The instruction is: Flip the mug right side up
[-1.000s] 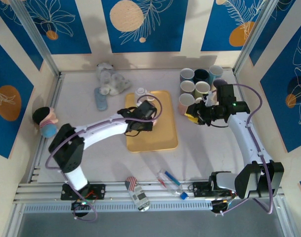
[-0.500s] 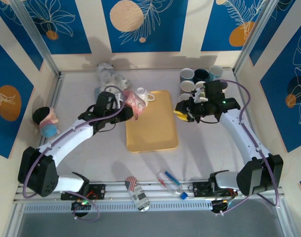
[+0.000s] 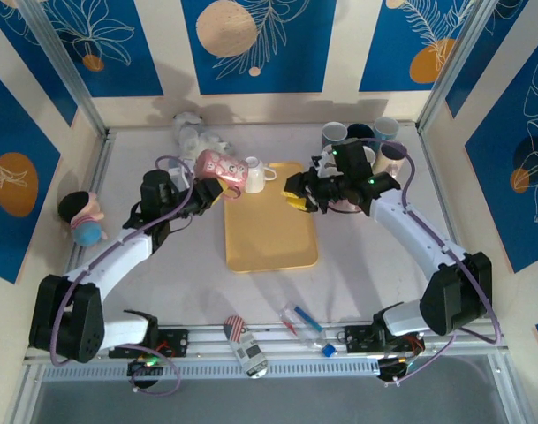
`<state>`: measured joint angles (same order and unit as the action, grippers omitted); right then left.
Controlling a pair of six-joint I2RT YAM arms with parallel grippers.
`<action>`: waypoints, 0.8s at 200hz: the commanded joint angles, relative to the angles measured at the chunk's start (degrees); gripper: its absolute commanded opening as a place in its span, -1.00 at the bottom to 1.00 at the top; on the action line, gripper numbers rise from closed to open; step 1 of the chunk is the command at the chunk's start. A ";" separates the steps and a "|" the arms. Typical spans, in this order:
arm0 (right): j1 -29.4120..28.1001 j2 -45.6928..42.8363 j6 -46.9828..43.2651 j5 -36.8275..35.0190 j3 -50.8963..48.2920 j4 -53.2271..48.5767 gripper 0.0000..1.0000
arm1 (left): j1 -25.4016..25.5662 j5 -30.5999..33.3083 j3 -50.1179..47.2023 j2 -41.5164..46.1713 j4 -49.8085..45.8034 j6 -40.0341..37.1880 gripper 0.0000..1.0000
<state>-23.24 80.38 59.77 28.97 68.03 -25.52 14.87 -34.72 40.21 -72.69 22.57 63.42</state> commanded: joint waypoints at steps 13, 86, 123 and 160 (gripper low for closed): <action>-2.26 3.13 6.89 2.65 0.20 10.72 -0.23 | -1.23 -2.58 -1.14 -2.73 29.06 13.46 -1.00; -5.67 9.77 21.75 2.75 -1.33 28.77 -0.11 | -1.25 -2.36 -2.61 -1.95 27.28 15.09 -1.00; -5.93 9.97 23.85 1.44 -1.94 31.37 -0.14 | -1.25 -2.96 -1.50 -1.67 27.46 15.30 -1.00; -6.48 9.19 33.19 1.67 -5.36 37.08 -0.09 | -1.17 -2.84 -0.48 -2.26 31.60 17.52 -1.00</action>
<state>-28.88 90.17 84.90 30.44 65.63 6.20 14.11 -36.03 36.80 -77.32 42.89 80.49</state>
